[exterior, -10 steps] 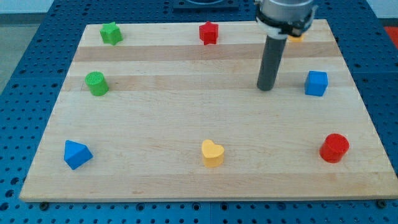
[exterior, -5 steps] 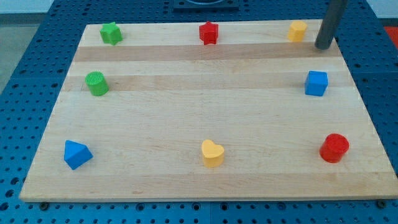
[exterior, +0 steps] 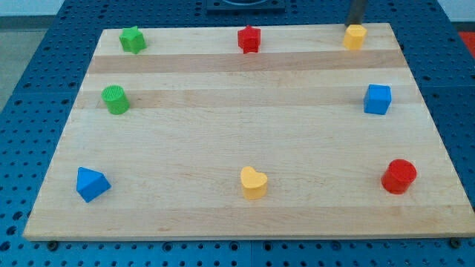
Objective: Move the yellow hexagon down towards the center
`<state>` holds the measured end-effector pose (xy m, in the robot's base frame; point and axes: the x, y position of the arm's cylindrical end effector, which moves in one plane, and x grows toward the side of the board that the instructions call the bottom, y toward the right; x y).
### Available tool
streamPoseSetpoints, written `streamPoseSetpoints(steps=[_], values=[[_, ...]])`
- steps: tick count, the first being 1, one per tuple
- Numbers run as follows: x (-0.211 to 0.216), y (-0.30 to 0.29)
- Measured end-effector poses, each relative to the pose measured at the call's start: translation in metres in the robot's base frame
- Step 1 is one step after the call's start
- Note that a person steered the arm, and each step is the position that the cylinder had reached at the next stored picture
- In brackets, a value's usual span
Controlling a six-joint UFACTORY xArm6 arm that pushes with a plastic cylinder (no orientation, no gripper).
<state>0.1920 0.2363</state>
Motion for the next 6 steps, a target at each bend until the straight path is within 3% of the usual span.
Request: streamPoseSetpoints(steps=[1,3,6], values=[[0.000,0.037],[0.010,0.037],[0.039,-0.027]])
